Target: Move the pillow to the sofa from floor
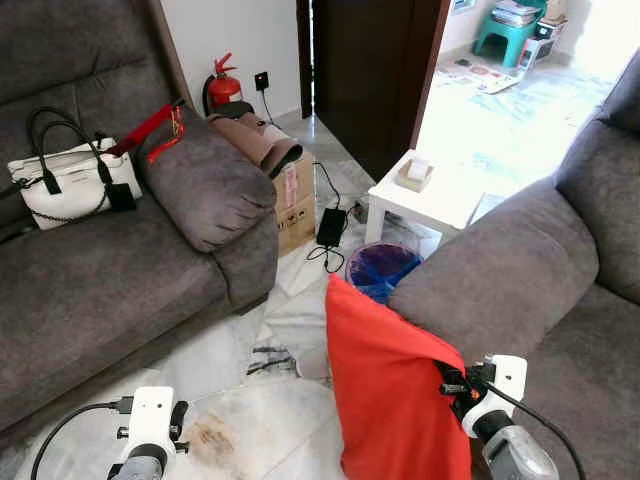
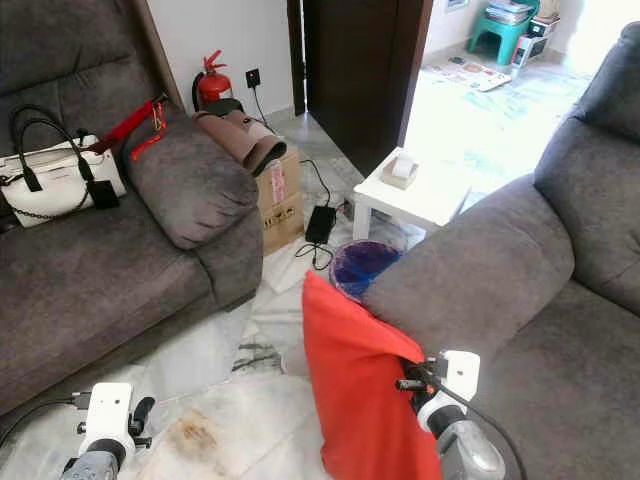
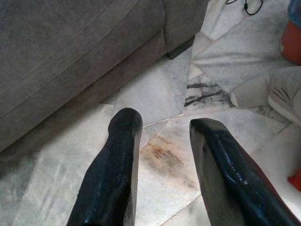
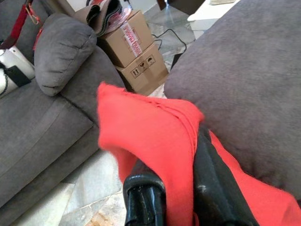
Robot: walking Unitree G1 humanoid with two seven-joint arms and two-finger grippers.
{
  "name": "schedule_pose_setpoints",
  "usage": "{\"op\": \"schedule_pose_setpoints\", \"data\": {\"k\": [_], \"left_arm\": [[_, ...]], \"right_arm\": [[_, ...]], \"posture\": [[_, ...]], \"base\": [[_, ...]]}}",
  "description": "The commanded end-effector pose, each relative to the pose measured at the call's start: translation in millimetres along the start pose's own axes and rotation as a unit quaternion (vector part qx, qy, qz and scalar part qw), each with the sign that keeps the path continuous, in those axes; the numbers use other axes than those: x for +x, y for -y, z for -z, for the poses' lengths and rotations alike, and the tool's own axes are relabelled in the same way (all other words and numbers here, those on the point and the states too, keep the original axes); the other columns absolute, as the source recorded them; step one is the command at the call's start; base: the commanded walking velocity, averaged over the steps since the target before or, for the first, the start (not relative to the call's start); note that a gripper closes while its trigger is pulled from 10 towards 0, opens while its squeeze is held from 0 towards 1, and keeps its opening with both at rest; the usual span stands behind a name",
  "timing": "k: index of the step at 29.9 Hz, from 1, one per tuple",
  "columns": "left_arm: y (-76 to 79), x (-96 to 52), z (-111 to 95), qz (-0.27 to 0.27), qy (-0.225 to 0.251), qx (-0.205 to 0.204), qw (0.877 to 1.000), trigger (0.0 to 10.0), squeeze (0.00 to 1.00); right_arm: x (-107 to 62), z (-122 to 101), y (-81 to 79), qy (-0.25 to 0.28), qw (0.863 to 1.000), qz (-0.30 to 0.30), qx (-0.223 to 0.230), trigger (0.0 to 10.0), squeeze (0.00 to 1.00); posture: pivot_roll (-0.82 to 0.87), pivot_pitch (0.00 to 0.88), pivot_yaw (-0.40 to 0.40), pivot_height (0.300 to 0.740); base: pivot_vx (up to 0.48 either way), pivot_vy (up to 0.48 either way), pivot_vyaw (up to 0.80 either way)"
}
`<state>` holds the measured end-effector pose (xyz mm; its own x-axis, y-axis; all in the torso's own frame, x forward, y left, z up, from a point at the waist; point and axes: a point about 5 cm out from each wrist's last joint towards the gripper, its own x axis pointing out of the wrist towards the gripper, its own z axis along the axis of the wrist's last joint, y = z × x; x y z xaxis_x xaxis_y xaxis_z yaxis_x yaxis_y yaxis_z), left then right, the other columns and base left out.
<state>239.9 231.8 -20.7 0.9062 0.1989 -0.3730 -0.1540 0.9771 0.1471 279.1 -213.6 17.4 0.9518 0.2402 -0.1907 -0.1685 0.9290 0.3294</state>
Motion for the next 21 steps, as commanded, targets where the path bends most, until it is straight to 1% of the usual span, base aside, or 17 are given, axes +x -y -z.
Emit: {"op": "schedule_pose_setpoints", "data": {"k": [1,2,9,10,11,12,13,14,15,17,18,19,20,21], "left_arm": [[-7.9,-1.5,1.9,-0.003,-0.001,-0.012,1.000,10.0,0.00],[-6.5,-0.7,0.3,0.014,0.000,-0.011,1.000,10.0,0.00],[-6.5,-0.7,0.3,0.014,0.000,-0.011,1.000,10.0,0.00],[-4.5,0.0,-1.3,0.036,0.001,-0.005,0.999,10.0,0.00],[-7.1,0.3,-6.5,0.112,0.005,0.078,0.991,10.0,0.00],[-10.7,-0.5,-9.8,0.169,0.005,0.148,0.974,10.0,0.00],[-13.8,-1.6,-12.1,0.208,0.002,0.195,0.959,10.0,0.00],[-15.8,-2.3,-13.7,0.231,-0.001,0.217,0.949,10.0,0.00],[-15.7,-3.0,-16.0,0.252,0.002,0.225,0.941,10.0,1.00],[-14.9,-3.9,-17.9,0.275,0.004,0.234,0.933,10.0,1.00],[-12.3,-7.8,-14.9,0.314,-0.002,0.298,0.901,10.0,1.00],[-11.3,-9.5,-13.0,0.330,-0.007,0.320,0.888,10.0,1.00],[-9.7,-11.3,-11.3,0.344,-0.010,0.334,0.877,10.0,1.00],[-8.5,-12.0,-10.8,0.350,-0.010,0.337,0.874,10.0,1.00]], "right_arm": [[12.3,-30.0,-1.9,0.049,0.998,-0.016,-0.019,10.0,0.00],[14.0,-29.4,-4.5,0.035,0.998,-0.035,-0.032,10.0,0.00],[14.0,-29.4,-4.5,0.035,0.998,-0.035,-0.032,10.0,0.00],[15.4,-28.5,-7.6,0.021,0.997,-0.058,-0.042,10.0,0.00],[15.1,-27.9,-14.8,-0.040,0.981,-0.157,-0.105,10.0,0.00],[12.0,-25.8,-18.2,-0.096,0.956,-0.231,-0.154,10.0,0.00],[8.4,-23.9,-19.3,-0.140,0.932,-0.282,-0.180,10.0,0.00],[5.7,-22.7,-19.5,-0.167,0.916,-0.310,-0.193,10.0,0.00],[4.8,-21.9,-20.2,-0.180,0.908,-0.324,-0.195,10.0,0.00],[4.1,-20.9,-21.1,-0.192,0.901,-0.336,-0.195,10.0,0.00],[2.7,-16.4,-22.3,-0.211,0.889,-0.346,-0.213,10.0,0.00],[2.3,-14.4,-22.9,-0.218,0.885,-0.349,-0.218,10.0,0.00],[2.1,-12.2,-24.4,-0.221,0.883,-0.353,-0.215,10.0,0.00],[1.7,-10.5,-26.2,-0.222,0.882,-0.358,-0.211,10.0,0.00]], "posture": [[0.14,0.074,0.035,0.740],[0.14,0.073,0.036,0.740],[0.14,0.073,0.036,0.740],[0.14,0.071,0.039,0.740],[0.15,0.060,0.042,0.740],[0.15,0.056,0.041,0.740],[0.15,0.055,0.041,0.740],[0.15,0.050,0.038,0.740],[0.16,0.046,0.035,0.740],[0.16,0.046,0.035,0.740],[0.16,0.045,0.035,0.740],[0.16,0.043,0.035,0.740],[0.17,0.040,0.037,0.740],[0.17,0.038,0.039,0.740]], "base": [[0.000,0.000,0.00],[0.000,0.000,0.00],[0.000,0.000,0.00],[0.000,0.000,0.00],[0.000,0.000,0.00],[0.000,0.000,0.00],[0.000,0.000,0.00],[0.000,0.000,0.00],[0.000,0.000,0.00],[0.000,0.000,0.00],[0.000,0.000,0.00],[0.000,0.000,0.00],[0.000,0.000,0.00],[0.000,0.000,0.00]]}}
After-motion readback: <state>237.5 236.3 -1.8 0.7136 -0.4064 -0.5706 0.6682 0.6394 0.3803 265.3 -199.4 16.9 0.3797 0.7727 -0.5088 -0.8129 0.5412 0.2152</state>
